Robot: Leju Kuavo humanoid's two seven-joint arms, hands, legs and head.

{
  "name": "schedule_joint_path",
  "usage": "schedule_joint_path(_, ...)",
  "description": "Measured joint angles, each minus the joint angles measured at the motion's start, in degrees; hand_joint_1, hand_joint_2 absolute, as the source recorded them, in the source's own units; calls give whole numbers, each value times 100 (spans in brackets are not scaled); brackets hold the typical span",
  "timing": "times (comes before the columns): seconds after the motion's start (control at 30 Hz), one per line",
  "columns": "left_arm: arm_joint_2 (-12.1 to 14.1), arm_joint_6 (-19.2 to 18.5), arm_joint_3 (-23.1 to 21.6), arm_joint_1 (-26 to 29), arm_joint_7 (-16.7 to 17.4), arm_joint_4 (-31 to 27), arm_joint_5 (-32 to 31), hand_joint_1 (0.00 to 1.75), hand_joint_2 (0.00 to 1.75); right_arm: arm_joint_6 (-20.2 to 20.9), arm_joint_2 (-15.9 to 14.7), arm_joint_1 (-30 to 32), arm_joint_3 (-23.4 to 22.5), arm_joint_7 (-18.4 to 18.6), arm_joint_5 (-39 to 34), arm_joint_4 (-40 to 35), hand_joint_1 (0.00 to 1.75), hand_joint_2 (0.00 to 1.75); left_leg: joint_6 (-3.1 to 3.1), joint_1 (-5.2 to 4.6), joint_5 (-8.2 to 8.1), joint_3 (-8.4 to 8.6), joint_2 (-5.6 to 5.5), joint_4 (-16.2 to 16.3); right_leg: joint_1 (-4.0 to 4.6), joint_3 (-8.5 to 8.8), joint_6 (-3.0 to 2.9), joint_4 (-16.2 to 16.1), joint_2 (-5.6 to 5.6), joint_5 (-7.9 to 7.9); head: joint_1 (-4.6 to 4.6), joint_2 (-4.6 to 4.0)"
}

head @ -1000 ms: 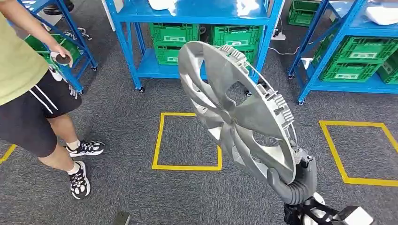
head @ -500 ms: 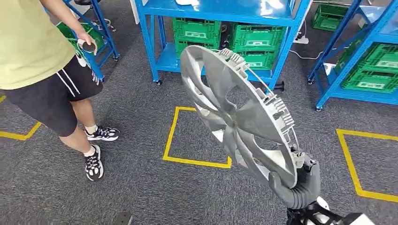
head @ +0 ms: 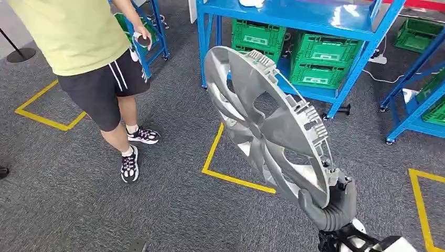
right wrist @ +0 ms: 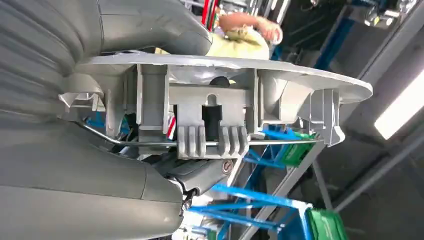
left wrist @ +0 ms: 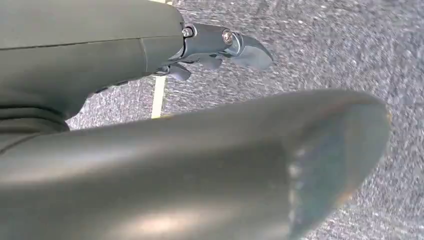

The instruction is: Take the parts from the cabinet and place them on the table.

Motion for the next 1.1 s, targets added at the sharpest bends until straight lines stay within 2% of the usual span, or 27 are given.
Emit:
schedule_joint_path(0.03, 0, 0, 0, 3, -4, 0, 0, 0, 0, -11, -2, -11, 2, 0, 2, 0, 175, 175, 63, 42, 59, 48, -72, -50, -16, -8, 53, 24, 4, -30, -2, 0)
schedule_joint_path(0.07, 2, 0, 0, 2, -4, 0, 0, 0, 0, -18, -2, -20, 2, 0, 2, 0, 175, 175, 80, 44, 79, 29, -128, -55, -45, -44, 90, 158, 324, -161, 24, 0)
schedule_joint_path(0.1, 4, 0, 0, -10, -4, -2, -2, 0, 0, -20, -2, -16, 2, 0, -4, 0, 175, 175, 123, 47, 107, 4, -185, -54, -52, -192, 96, 497, 569, -405, 41, 0)
schedule_joint_path(0.17, 0, 0, 0, -24, -2, 0, -4, 0, 0, -26, -2, 8, 2, 0, -2, 0, 175, 175, 153, 35, 133, -38, -320, -48, -44, -587, 108, 1379, 729, -834, 68, 0)
schedule_joint_path(0.2, 0, 0, 0, -21, -2, 2, -7, 0, 0, -35, -2, 29, 0, 0, -2, 0, 175, 175, 155, 27, 141, -62, -405, -36, -36, -742, 107, 1698, 741, -918, 68, 0)
schedule_joint_path(0.23, 2, 0, 0, -14, 2, 4, -7, 0, 0, -35, -2, 63, 0, 0, -4, 0, 175, 175, 150, 25, 146, -82, -498, -18, -35, -763, 98, 1733, 746, -855, 68, 0)
schedule_joint_path(0.27, 2, 2, 0, -7, 9, 4, -7, 0, 0, -33, -4, 89, 0, 0, -7, 0, 175, 175, 143, 25, 151, -95, -590, 3, -36, -649, 79, 1503, 755, -671, 70, 0)
schedule_joint_path(0.3, 2, 4, 0, -4, 15, 4, -7, 0, 0, -35, -4, 98, 0, 0, -7, -7, 175, 175, 132, 25, 157, -104, -683, 26, -38, -427, 56, 1065, 787, -419, 72, 0)
schedule_joint_path(0.33, 0, 7, 0, -5, 15, 4, -7, 0, 0, -35, -4, 104, 0, 0, -4, -20, 175, 175, 120, 26, 158, -111, -759, 46, -43, -174, 35, 567, 887, -181, 74, 0)
schedule_joint_path(0.37, -2, 7, 0, -7, 15, 4, -7, 0, 0, -35, -7, 104, 0, 0, -6, -37, 175, 175, 106, 31, 162, -126, -821, 57, -48, 11, -3, 161, 1124, -110, 81, 0)
schedule_joint_path(0.4, -9, 7, 0, -22, 15, 4, -9, 0, 0, -35, -7, 112, 0, 0, -4, -50, 175, 175, 48, -5, 164, -169, -878, 90, -50, 39, -10, 72, 1274, -167, 70, 0)
schedule_joint_path(0.43, -9, 13, 0, -23, 24, 4, -9, 0, 0, -39, -7, 125, 0, 0, -2, -79, 175, 175, 1, 22, 195, -200, -944, 74, -37, 19, -22, 89, 1175, -152, 72, 0)
schedule_joint_path(0.5, -9, 15, 0, 11, 33, 7, -18, 0, 0, -42, -7, 137, 0, 0, 6, -92, 175, 175, -88, 63, 239, -218, -1049, 19, 3, 14, -88, 89, 1083, -133, 74, 0)
schedule_joint_path(0.53, 2, 15, 0, 27, 37, 7, -17, 0, 0, -42, -7, 142, -2, 0, 9, -98, 175, 175, -121, 38, 240, -250, -1044, 32, -56, 34, -150, 21, 1004, -87, 74, 0)
schedule_joint_path(0.57, 2, 20, 0, 37, 39, 9, -20, 0, 0, -42, -7, 146, -2, 0, 13, -111, 175, 175, -122, 26, 184, -276, -701, 115, -52, 43, -181, -6, 930, -65, 60, 0)
schedule_joint_path(0.6, 2, 20, 0, 20, 42, 9, -26, 0, 0, -44, -7, 173, -7, 0, 7, -144, 175, 175, -133, 17, -17, -405, -447, 368, -49, 39, -235, -10, 853, -72, -5, 0)
schedule_joint_path(0.63, 0, 20, 0, 2, 46, 7, -26, 0, 0, -44, -7, 197, -15, 0, 11, -160, 175, 175, -157, 31, -259, -595, -348, 788, -41, 38, -242, -9, 768, -72, -13, 0)
schedule_joint_path(0.67, 0, 20, 0, -2, 46, 9, -26, 0, 0, -44, -7, 210, -18, 0, 13, -162, 175, 175, -179, 44, -466, -794, -321, 1242, -37, 36, -245, -9, 673, -75, -13, 0)
schedule_joint_path(0.7, 0, 20, 0, 3, 50, 9, -26, 0, 0, -44, -7, 216, -22, 0, 17, -162, 175, 175, -200, 49, -596, -952, -314, 1611, -36, 25, -246, -5, 590, -75, -17, 0)
schedule_joint_path(0.73, 0, 20, 0, 17, 59, 9, -26, 0, 0, -42, -7, 229, -24, 0, 26, -162, 175, 175, -215, 60, -586, -980, -309, 1719, -36, 24, -245, -5, 509, -75, -20, 0)
schedule_joint_path(0.77, 0, 20, 0, 27, 61, 9, -28, 0, 0, -39, -7, 242, -24, 0, 37, -166, 175, 175, -225, 70, -474, -886, -294, 1583, -36, 24, -241, -1, 433, -78, -22, 0)
schedule_joint_path(0.83, 9, 20, 0, 26, 63, 7, -31, 0, 0, -31, -7, 269, -22, 0, 61, -168, 175, 175, -215, 75, -39, -336, -153, 642, -38, 37, -212, 12, 268, -95, -24, 0)
schedule_joint_path(0.87, 9, 22, 0, 21, 63, 2, -33, 0, 0, -31, -7, 271, -22, 0, 61, -175, 175, 175, -198, 68, 93, -52, 77, 170, -31, 52, -181, 31, 208, -111, -26, 0)
schedule_joint_path(0.9, 7, 22, 0, 7, 66, 2, -35, 0, 0, -20, -7, 280, -24, 0, 63, -188, 175, 175, -142, 16, 15, -25, 197, 61, 16, 46, -130, 53, 154, -136, -33, 0)
schedule_joint_path(1.03, 15, 33, 0, 49, 61, 4, -35, 0, 0, 2, -7, 273, -15, 0, 61, -201, 175, 175, 18, -2, 91, -89, -89, 28, -11, 81, 15, 28, -56, -123, -4, 0)
schedule_joint_path(1.07, 15, 33, 0, 61, 61, 4, -37, 0, 0, 2, -9, 264, -15, 0, 63, -205, 175, 175, 58, 38, 123, -75, -156, 2, -50, 79, 64, 84, 109, -180, 9, 0)
schedule_joint_path(1.1, 20, 31, 0, 50, 55, 4, -37, 0, 0, 4, -9, 269, -15, 0, 61, -210, 175, 175, 87, 44, 142, -92, -213, -2, -56, -18, 74, 299, 421, -366, 26, 0)
